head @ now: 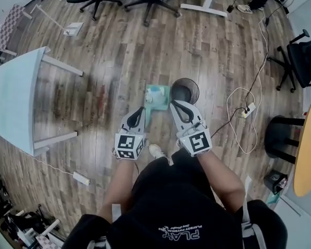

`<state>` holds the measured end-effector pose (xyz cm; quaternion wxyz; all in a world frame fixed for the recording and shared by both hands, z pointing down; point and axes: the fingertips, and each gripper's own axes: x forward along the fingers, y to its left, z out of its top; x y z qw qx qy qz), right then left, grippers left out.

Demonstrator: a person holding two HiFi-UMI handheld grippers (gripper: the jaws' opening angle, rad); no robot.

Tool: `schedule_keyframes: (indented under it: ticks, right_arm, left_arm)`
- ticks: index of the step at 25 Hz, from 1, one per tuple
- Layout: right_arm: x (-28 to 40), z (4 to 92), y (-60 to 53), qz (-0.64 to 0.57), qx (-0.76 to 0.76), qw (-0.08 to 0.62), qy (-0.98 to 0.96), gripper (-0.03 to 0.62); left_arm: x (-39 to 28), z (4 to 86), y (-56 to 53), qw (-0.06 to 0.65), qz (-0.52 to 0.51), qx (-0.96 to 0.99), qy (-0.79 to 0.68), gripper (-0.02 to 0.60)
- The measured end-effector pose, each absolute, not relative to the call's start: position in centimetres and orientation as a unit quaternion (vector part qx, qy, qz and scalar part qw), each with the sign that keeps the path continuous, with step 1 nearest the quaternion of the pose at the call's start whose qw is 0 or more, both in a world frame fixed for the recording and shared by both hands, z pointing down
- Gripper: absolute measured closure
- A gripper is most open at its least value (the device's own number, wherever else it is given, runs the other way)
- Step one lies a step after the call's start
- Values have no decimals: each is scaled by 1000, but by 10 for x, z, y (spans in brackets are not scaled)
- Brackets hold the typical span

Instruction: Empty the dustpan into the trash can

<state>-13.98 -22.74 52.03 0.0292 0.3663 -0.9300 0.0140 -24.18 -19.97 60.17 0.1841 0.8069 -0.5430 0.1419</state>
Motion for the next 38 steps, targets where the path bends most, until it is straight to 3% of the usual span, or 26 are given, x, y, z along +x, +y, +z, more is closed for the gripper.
schedule_keyframes:
  ticks: [8,11,20,28,38]
  right_arm:
    - [-125,555,-241,45,368,34,-928,569]
    - [-125,565,-246,46,362,36,-930,569]
    - [-115,594,-242,63,353,57,-932,569]
    - [-97,643,-243,79,371,106,-919,569]
    - [-78,700,-241,138,369,154,-906,569]
  left_arm:
    - [-227,653,-212,235,184,788,-538,554]
    - [-227,673,-215,259,197,776,-540,442]
    - [-232,750,-211,328,270,725,-542,328]
    - [-231,796,-220,383,289,692,-539,313]
    - [-237,841,-226,348,386,674,-525,340]
